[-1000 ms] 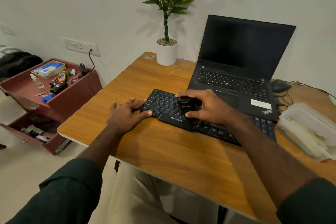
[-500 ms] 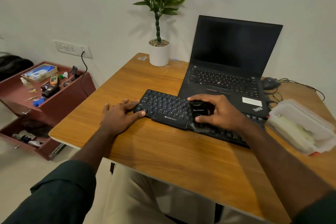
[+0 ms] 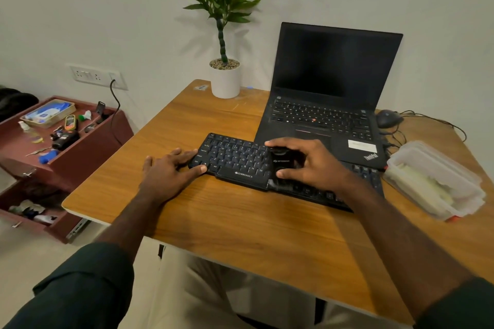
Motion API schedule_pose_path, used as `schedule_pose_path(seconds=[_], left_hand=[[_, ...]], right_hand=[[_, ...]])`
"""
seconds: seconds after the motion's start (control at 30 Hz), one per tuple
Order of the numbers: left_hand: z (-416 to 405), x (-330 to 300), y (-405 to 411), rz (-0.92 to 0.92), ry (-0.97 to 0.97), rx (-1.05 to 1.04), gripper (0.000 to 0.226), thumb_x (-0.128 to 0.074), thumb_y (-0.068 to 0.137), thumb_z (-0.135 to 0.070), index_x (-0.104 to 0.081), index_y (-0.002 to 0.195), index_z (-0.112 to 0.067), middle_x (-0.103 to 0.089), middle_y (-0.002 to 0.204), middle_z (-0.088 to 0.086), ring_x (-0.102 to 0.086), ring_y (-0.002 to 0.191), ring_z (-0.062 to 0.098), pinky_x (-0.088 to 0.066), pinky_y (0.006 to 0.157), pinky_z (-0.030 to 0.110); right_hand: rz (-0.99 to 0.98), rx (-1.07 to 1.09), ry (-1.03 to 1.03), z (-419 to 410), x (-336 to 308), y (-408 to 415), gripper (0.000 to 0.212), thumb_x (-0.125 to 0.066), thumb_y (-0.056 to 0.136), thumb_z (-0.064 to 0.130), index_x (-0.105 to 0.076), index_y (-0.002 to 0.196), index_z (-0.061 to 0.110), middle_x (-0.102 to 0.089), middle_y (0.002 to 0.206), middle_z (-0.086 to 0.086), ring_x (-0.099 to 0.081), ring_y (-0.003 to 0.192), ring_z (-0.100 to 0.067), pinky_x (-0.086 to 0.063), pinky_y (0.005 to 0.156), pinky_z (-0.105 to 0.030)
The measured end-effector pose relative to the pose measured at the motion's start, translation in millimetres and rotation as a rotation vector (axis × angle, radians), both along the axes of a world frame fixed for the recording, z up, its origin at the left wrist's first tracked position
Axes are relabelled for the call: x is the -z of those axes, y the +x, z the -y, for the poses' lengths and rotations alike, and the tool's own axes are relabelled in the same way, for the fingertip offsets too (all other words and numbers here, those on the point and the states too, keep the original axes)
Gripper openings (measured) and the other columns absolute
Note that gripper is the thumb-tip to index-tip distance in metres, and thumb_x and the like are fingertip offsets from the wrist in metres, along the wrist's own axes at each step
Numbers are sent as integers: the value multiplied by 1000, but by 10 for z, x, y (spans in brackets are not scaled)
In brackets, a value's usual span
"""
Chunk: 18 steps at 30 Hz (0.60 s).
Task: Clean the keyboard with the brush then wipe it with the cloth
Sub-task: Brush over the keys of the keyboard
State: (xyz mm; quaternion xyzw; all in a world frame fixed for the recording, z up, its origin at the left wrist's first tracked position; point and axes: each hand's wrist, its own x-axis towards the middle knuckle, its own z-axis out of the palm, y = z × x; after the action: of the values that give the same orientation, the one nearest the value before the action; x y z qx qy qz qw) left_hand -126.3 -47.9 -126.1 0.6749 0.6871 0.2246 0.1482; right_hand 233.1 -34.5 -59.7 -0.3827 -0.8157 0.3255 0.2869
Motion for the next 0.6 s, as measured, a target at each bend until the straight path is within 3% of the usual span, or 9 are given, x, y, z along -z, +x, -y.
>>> schedule_pose_path(seconds=[0.23,0.4,0.5,0.6], left_hand=[[-48,63,-41,-6,-9,5,86,-39,68,-95,-48,139,-48,-46,152,2,-32,145,14,-3,118,60],[-26,20,-12,-9,-11,10,88,-38,68,-93,-48,140,-45,-43,154,5,-33,145,17,-3,119,60],[-32,28,-31,-13,-22,13,89,-37,67,-94,-47,141,-46,-43,154,5,-32,145,17,-2,119,60],[-30,25,-21,-20,-15,14,88,-37,68,-93,-48,141,-45,-44,154,4,-32,145,16,-3,119,59]], right_hand=[[238,6,-135,-30,-270,432,64,-87,73,5,-67,126,35,-67,122,12,-63,112,-5,-56,95,-34],[-29,109,-49,0,-226,275,67,-88,72,5,-65,128,34,-67,123,9,-66,111,-7,-58,90,-29],[-28,82,-27,45,-66,7,68,-88,74,11,-62,130,40,-67,125,9,-65,106,1,-56,82,-20],[-35,74,35,26,-15,-210,69,-87,76,17,-59,135,40,-67,128,8,-64,111,-2,-56,87,-21]])
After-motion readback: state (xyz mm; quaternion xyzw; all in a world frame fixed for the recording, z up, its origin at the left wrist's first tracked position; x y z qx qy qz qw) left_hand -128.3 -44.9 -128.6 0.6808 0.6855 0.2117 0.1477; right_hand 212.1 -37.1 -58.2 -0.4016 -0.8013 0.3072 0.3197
